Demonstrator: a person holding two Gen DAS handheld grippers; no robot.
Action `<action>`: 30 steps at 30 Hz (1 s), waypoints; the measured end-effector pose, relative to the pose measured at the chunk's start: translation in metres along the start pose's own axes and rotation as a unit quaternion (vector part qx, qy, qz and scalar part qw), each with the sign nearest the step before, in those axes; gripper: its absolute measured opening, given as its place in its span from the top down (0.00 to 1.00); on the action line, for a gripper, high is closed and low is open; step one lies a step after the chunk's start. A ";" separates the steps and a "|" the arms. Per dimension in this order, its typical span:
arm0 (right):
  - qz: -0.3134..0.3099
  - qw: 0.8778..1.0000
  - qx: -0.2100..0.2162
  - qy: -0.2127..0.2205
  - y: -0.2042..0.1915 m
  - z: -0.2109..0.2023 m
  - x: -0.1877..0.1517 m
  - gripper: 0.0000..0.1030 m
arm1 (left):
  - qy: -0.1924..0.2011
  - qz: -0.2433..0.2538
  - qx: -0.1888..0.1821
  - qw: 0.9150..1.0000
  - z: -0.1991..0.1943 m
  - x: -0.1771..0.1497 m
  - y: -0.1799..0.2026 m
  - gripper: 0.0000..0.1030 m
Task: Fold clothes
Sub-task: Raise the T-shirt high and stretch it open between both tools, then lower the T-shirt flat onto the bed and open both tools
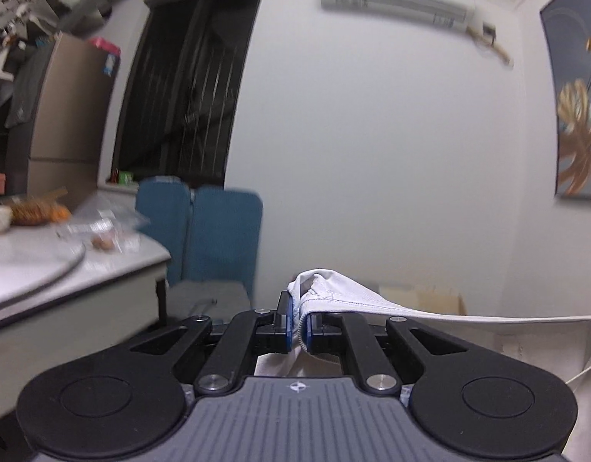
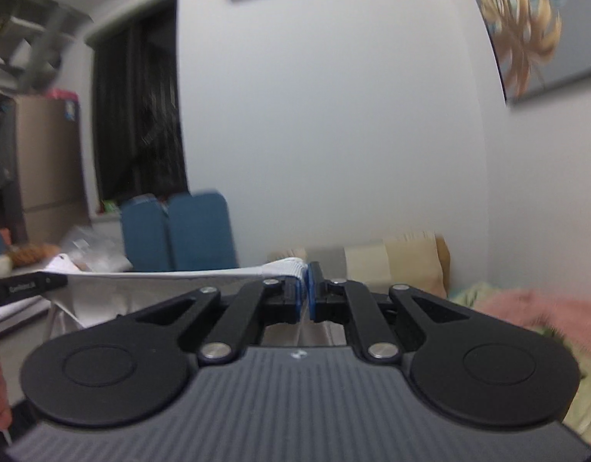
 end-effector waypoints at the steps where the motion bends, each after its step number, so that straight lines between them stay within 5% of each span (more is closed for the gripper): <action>1: 0.003 1.000 -0.008 -0.016 0.007 0.032 -0.022 0.94 | -0.013 0.002 0.000 1.000 0.031 -0.026 0.001 0.93; 10: 0.007 0.986 -0.061 -0.153 0.076 0.288 -0.257 0.94 | -0.127 0.032 0.009 0.991 0.300 -0.279 0.007 0.93; 16: 0.036 0.972 -0.059 -0.223 0.104 0.352 -0.356 0.94 | -0.213 0.031 -0.001 0.977 0.389 -0.394 0.002 0.93; 20: 0.064 0.965 -0.039 -0.251 0.110 0.358 -0.381 0.89 | -0.249 0.025 -0.009 0.968 0.409 -0.420 -0.007 0.82; 21: 0.071 0.964 -0.033 -0.256 0.109 0.357 -0.381 0.87 | -0.253 0.024 -0.018 0.967 0.406 -0.419 -0.008 0.71; 24: 0.087 0.963 -0.023 -0.255 0.108 0.348 -0.373 0.54 | -0.256 0.019 -0.039 0.966 0.388 -0.399 -0.012 0.44; 26: 0.093 0.963 -0.025 -0.252 0.106 0.338 -0.362 0.33 | -0.246 0.016 -0.044 0.968 0.367 -0.381 -0.013 0.16; 30: 0.088 0.966 -0.027 -0.242 0.094 0.299 -0.332 0.34 | -0.236 0.030 -0.067 0.969 0.316 -0.348 -0.021 0.12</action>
Point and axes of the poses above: each gripper's, at about its wrist camera, not at the fingertips, and z roughly the way its jaws point, y to its right, x to its top, the point moved 6 cm from there along z, roughly the way its jaws point, and after that the axes turned 4 degrees about y, right-handed, at the moved point
